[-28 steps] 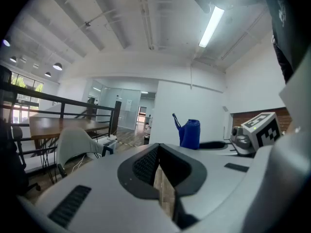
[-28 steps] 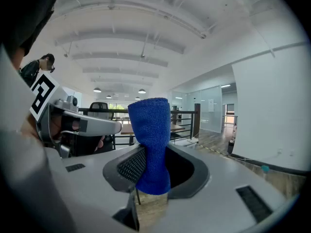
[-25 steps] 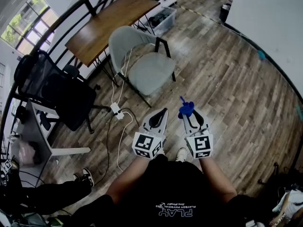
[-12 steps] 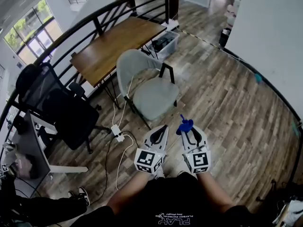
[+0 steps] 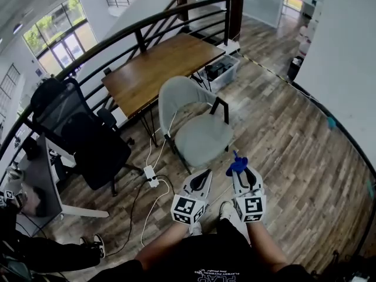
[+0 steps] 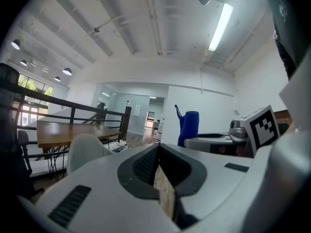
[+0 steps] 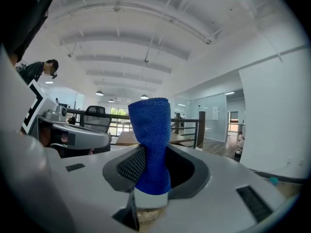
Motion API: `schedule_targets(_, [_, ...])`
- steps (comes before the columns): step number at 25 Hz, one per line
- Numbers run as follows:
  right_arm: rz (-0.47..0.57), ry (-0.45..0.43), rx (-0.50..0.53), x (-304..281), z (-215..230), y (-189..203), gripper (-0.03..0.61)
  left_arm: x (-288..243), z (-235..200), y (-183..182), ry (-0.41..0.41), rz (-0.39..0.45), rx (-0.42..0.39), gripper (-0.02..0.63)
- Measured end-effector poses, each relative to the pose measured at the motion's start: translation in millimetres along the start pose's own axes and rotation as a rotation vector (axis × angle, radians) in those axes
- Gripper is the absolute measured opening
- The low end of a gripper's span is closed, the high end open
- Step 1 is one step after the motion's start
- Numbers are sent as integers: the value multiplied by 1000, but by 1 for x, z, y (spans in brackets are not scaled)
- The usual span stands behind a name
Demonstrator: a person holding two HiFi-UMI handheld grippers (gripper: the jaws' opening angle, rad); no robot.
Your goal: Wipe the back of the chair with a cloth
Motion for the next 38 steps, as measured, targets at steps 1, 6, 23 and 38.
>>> schedule_targets(1, [3,-12,-4,-5,6,0,124,-7,-1,-1,-10,-3,-4,3])
schedule_targets(6, [47,-95,6,-37,44,-5,124,-55,-8,-14,-81,-7,-20,3])
schedule_targets(23, [28,-242,-53,-109,135,3,124,-137,-19,-25,-267,-25,-9,3])
schedule_targets(38, [25,-406,31,-238,98,-45,124,-165,-130,-51,-375,47,21,3])
Point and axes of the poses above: the fingertips, and each gripper's own axes: x backward along the fingers, z to its right, y out of its underside, the point moved 8 cm from there along x, backward along the fingers, and after that the axes turned 4 degrees about -z, right-handed, at the moved point
